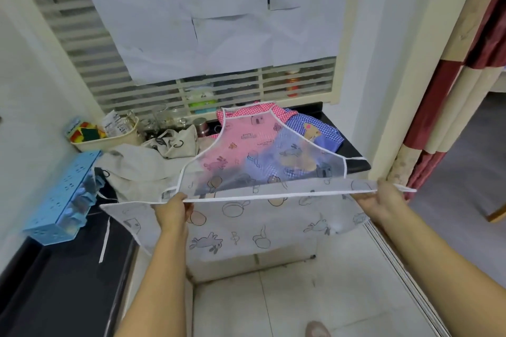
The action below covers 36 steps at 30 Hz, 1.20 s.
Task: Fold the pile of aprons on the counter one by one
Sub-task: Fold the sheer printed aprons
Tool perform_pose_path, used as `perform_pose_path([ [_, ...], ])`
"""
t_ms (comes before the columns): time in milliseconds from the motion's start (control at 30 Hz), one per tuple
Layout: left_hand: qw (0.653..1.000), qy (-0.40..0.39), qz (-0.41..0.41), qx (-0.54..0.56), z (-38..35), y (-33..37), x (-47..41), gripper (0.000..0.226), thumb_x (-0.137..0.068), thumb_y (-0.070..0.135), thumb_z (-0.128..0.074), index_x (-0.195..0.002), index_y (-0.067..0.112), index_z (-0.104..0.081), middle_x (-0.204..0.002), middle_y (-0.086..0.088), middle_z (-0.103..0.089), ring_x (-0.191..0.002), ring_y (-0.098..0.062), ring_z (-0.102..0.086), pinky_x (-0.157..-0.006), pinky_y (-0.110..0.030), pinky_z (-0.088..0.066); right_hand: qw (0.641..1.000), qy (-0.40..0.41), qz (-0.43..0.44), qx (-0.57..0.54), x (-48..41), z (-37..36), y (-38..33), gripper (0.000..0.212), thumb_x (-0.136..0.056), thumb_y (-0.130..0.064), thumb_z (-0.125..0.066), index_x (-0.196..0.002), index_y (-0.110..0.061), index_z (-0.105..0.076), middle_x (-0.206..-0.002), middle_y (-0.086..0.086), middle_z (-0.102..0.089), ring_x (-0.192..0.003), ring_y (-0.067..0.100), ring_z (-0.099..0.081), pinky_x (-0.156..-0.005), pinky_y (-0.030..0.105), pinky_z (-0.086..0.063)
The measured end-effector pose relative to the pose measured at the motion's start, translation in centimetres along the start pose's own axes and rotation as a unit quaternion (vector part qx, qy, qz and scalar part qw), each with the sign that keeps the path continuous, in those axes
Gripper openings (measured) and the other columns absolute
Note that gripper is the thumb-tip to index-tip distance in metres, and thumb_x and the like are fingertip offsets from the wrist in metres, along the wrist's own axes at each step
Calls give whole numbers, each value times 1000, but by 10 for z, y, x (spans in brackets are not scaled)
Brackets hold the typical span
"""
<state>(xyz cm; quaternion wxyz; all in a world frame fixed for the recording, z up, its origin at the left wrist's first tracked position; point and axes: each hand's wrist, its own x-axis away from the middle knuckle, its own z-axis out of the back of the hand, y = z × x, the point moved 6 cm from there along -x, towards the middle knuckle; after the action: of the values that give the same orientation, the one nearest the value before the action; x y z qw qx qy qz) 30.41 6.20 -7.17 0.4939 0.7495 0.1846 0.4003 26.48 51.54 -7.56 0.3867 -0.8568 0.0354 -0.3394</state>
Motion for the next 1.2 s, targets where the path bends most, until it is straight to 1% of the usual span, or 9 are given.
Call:
perform_pose_path([
  [233, 999, -17, -19, -39, -101, 66, -65, 18, -87, 5, -53, -105, 6, -54, -54, -4, -61, -39, -6, -60, -45, -23, -40, 983, -14, 89, 162, -52, -113, -72, 26, -103, -26, -33, -107, -5, -47, -83, 10, -54, -65, 26, -59, -68, 44, -59],
  [400, 995, 16, 16, -95, -151, 68, -122, 13, -90, 5, -47, -77, 8, -47, -41, 1, -55, -35, -7, -58, -27, -15, -34, 919, 8, 28, 392, -131, -166, -80, 31, -98, -15, -38, -69, -6, -47, -54, 10, -48, -32, 19, -46, -33, 20, -42],
  [500, 991, 41, 40, -118, -176, 53, -171, 17, -90, 8, -52, -74, 9, -49, -41, 0, -56, -31, -6, -56, -17, -23, -27, 864, -22, 20, 503, -190, -199, -86, 26, -93, 2, -43, -68, -6, -43, -39, 4, -45, -26, 12, -43, -29, 12, -30],
  [667, 988, 42, 79, -125, -212, 42, -224, 20, -90, 12, -57, -71, 9, -51, -33, 4, -52, -30, -4, -54, -16, -19, -17, 857, -34, 26, 514, -250, -256, -88, 18, -97, -4, -42, -82, 3, -49, -56, 12, -52, -49, 20, -49, -32, 17, -36],
  [733, 988, 48, 79, -126, -228, 41, -241, 13, -89, 16, -62, -85, 4, -59, -43, 2, -61, -36, -5, -58, -24, -17, -34, 873, -30, 19, 486, -273, -279, -82, 36, -102, -12, -37, -70, 3, -43, -61, 15, -56, -54, 23, -47, -43, 21, -41],
  [833, 988, 34, 74, -133, -254, 32, -263, 78, -86, 33, -70, -147, 7, -29, -116, -3, -65, -88, -17, -65, -77, -37, -51, 881, -75, -4, 466, -306, -311, -57, 33, -100, -32, -44, -87, -3, -54, -100, 20, -64, -70, 25, -51, -75, 32, -43],
  [933, 977, -47, -17, -206, -286, 37, -252, 97, -85, 33, -70, -153, 27, 0, -151, -5, -35, -130, -32, -43, -104, -54, -38, 798, -176, 13, 577, -332, -327, -25, 48, -92, -55, -48, -122, -19, -60, -124, 6, -59, -102, 25, -56, -99, 43, -43],
  [1067, 889, -183, -98, -409, -338, 8, -199, 82, -91, 31, -63, -153, 31, -8, -159, -1, -18, -143, -24, -27, -111, -40, -29, 613, -325, 58, 718, -331, -346, 16, 68, -96, -49, -41, -153, -26, -11, -159, 3, -12, -145, 25, -16, -115, 43, -16],
  [1200, 706, -301, 9, -640, -357, -76, -176, 98, -82, 72, -49, -151, 35, 10, -159, -1, 20, -147, -34, 7, -117, -57, -10, 579, -353, 77, 731, -345, -348, 32, 71, -96, -47, -41, -152, -30, -1, -160, 4, 9, -147, 23, 7, -117, 44, -4],
])
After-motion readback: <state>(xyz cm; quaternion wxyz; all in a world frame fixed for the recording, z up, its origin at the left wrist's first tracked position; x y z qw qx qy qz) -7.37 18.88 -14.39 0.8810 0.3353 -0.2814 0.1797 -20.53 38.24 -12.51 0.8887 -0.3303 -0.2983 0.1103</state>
